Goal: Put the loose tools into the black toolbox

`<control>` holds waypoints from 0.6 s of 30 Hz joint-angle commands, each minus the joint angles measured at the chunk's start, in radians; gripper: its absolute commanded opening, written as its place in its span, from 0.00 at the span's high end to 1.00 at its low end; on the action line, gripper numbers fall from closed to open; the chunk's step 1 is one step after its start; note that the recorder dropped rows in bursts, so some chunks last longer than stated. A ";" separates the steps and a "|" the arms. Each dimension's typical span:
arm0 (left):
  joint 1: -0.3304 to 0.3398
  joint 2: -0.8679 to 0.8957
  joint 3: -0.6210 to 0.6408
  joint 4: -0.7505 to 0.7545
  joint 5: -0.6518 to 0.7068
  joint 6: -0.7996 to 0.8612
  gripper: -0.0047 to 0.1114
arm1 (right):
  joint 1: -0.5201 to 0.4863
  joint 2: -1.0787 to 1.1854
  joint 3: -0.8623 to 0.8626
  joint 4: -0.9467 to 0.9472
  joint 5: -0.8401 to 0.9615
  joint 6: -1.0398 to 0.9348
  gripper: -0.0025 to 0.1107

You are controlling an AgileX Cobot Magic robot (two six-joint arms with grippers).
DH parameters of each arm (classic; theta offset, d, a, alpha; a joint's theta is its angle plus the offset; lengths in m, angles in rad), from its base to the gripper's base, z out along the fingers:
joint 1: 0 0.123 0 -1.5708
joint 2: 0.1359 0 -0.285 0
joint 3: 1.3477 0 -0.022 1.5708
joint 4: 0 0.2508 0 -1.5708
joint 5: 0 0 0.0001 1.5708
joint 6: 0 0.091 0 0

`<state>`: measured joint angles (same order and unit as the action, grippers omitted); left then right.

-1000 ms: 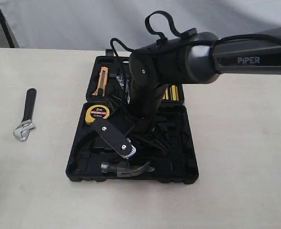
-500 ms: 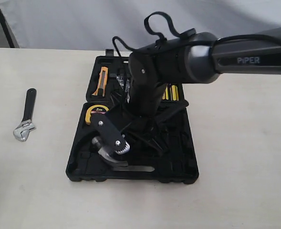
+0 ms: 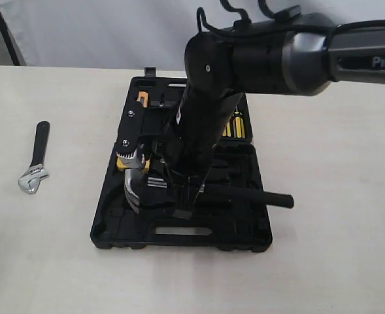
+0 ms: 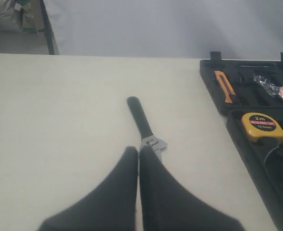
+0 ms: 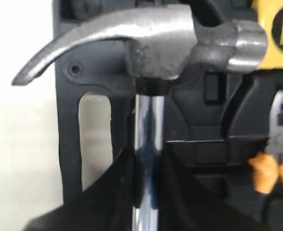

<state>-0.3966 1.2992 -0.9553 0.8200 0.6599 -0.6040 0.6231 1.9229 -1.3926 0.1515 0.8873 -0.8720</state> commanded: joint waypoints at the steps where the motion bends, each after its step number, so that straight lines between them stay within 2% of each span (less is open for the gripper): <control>1: 0.003 -0.008 0.009 -0.014 -0.017 -0.010 0.95 | 0.012 0.020 -0.001 0.031 0.017 0.070 0.98; 7: 0.003 -0.008 0.009 -0.014 -0.017 -0.010 0.95 | 0.066 0.085 -0.001 0.016 -0.033 0.019 0.98; 8: 0.003 -0.008 0.009 -0.014 -0.017 -0.010 0.95 | 0.077 0.094 -0.001 0.005 -0.039 0.024 0.94; 13: 0.003 -0.008 0.009 -0.014 -0.017 -0.010 0.95 | 0.077 0.071 -0.001 -0.002 -0.041 0.029 0.56; 15: 0.003 -0.008 0.009 -0.014 -0.017 -0.010 0.95 | 0.077 0.053 -0.001 -0.011 -0.041 0.046 0.50; 18: 0.003 -0.008 0.009 -0.014 -0.017 -0.010 0.95 | 0.077 0.009 -0.001 -0.022 -0.041 0.093 0.50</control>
<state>-0.3966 1.2992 -0.9553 0.8200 0.6599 -0.6040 0.6998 1.9781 -1.3926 0.1411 0.8532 -0.8185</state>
